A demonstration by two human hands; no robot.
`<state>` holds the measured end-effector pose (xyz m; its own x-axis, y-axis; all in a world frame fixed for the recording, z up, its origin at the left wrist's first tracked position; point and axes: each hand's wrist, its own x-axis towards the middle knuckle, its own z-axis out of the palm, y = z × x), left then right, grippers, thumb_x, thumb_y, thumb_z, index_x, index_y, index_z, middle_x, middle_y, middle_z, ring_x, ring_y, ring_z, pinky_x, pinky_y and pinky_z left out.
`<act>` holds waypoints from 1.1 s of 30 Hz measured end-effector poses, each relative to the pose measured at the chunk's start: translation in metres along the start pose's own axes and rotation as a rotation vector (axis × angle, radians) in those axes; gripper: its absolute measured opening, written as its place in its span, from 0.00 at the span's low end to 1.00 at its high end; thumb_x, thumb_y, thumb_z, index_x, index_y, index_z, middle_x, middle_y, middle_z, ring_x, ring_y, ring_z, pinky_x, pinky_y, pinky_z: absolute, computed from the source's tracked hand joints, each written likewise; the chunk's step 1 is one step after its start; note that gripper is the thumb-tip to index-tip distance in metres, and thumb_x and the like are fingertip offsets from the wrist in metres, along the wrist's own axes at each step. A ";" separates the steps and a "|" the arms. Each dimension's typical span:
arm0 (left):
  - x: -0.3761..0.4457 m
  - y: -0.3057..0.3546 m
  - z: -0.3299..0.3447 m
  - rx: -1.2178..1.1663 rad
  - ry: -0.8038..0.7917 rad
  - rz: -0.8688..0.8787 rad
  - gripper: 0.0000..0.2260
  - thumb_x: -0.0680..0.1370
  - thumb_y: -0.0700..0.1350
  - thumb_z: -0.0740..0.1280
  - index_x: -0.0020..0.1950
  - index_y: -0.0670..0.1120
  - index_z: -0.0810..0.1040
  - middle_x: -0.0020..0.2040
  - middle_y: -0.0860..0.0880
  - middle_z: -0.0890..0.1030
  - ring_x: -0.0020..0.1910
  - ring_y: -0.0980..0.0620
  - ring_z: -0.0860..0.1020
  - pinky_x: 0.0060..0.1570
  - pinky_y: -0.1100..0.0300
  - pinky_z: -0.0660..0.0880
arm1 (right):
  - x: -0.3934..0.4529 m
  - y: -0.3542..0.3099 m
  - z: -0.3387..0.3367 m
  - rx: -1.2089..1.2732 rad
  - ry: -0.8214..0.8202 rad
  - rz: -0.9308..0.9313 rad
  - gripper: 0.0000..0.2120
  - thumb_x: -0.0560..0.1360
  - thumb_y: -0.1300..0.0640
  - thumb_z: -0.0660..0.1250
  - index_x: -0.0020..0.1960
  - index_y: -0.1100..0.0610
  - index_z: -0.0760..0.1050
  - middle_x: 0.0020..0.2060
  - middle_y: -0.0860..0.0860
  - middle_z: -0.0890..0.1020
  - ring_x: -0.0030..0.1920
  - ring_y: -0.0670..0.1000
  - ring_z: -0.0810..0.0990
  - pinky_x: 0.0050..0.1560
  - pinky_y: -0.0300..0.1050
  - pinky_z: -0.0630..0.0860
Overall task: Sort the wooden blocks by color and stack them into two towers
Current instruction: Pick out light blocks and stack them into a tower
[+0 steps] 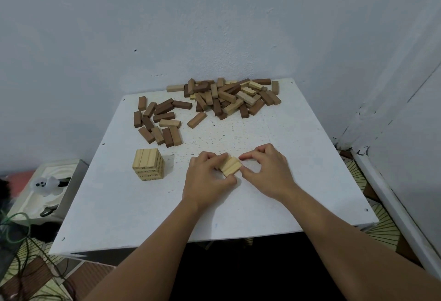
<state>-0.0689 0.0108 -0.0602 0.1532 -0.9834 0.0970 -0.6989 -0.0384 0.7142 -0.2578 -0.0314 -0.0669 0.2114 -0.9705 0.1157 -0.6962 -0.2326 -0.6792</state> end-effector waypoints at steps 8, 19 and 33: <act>0.003 -0.008 -0.011 -0.101 0.008 0.004 0.34 0.67 0.53 0.78 0.73 0.58 0.76 0.65 0.61 0.75 0.66 0.58 0.71 0.65 0.61 0.70 | -0.001 -0.002 -0.002 0.038 0.003 0.003 0.14 0.71 0.41 0.75 0.56 0.39 0.83 0.52 0.40 0.70 0.58 0.45 0.73 0.68 0.51 0.72; 0.013 -0.014 -0.029 -0.195 -0.129 -0.131 0.26 0.69 0.50 0.83 0.66 0.52 0.83 0.65 0.57 0.69 0.67 0.61 0.69 0.55 0.76 0.67 | 0.000 -0.001 -0.001 0.013 0.013 -0.021 0.15 0.70 0.39 0.75 0.57 0.38 0.83 0.51 0.39 0.70 0.56 0.43 0.73 0.67 0.51 0.72; 0.015 -0.009 -0.038 -0.197 -0.196 -0.155 0.28 0.68 0.51 0.83 0.67 0.56 0.82 0.66 0.58 0.69 0.68 0.59 0.69 0.66 0.60 0.70 | 0.000 0.001 0.000 -0.040 0.010 -0.032 0.18 0.70 0.36 0.74 0.59 0.37 0.82 0.51 0.39 0.70 0.55 0.43 0.71 0.67 0.46 0.69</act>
<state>-0.0337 0.0030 -0.0393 0.0969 -0.9846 -0.1455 -0.5263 -0.1748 0.8321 -0.2580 -0.0317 -0.0675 0.2269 -0.9632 0.1440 -0.7164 -0.2653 -0.6453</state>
